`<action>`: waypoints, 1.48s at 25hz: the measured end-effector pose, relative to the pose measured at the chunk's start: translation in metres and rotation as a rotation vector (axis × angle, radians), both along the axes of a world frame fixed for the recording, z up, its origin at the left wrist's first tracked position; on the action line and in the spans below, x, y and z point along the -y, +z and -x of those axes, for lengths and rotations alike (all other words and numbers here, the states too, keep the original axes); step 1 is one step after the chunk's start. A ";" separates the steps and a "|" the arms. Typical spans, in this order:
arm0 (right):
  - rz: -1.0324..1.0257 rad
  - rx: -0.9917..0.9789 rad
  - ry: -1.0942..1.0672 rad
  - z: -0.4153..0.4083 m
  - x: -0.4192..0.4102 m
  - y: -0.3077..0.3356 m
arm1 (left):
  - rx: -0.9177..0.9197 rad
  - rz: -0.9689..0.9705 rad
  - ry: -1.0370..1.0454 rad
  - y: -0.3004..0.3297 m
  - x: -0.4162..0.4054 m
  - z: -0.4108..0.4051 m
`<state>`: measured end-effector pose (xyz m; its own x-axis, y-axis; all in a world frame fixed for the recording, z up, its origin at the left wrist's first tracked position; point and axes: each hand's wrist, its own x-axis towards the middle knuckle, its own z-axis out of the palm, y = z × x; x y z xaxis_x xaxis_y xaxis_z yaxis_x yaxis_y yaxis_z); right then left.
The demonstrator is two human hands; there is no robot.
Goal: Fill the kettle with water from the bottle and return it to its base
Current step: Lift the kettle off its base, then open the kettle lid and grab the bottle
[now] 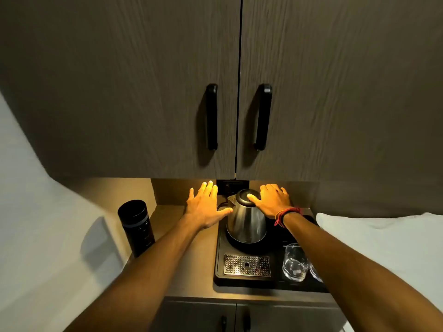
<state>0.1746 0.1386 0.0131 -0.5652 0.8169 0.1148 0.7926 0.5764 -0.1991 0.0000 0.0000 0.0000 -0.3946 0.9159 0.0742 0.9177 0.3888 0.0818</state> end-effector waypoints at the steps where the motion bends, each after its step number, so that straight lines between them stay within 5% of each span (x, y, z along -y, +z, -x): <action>1: 0.021 0.046 -0.030 0.010 -0.010 -0.004 | -0.027 0.015 0.015 -0.006 -0.011 0.002; 8: 0.280 -0.089 -0.057 0.036 -0.029 -0.013 | -0.040 0.042 0.067 -0.011 -0.043 0.020; 13: 0.787 -0.368 -0.203 0.006 -0.098 -0.066 | -0.060 0.041 0.062 0.007 -0.042 0.023; 15: 0.781 -0.406 -0.234 -0.001 -0.128 -0.098 | -0.051 0.067 0.075 0.011 -0.037 0.027; 19: 0.606 -0.410 -0.180 0.001 -0.064 -0.038 | -0.045 0.096 0.100 0.013 -0.024 0.041; 23: 0.512 -0.493 -0.159 0.002 -0.065 -0.047 | -0.024 0.120 0.128 0.016 -0.003 0.057; 28: 0.313 -0.396 -0.003 0.025 -0.053 -0.027 | -0.019 0.051 0.183 0.027 0.026 0.081; 37: 0.297 -0.137 0.293 0.126 0.009 -0.045 | 0.049 0.163 0.304 0.039 0.079 0.120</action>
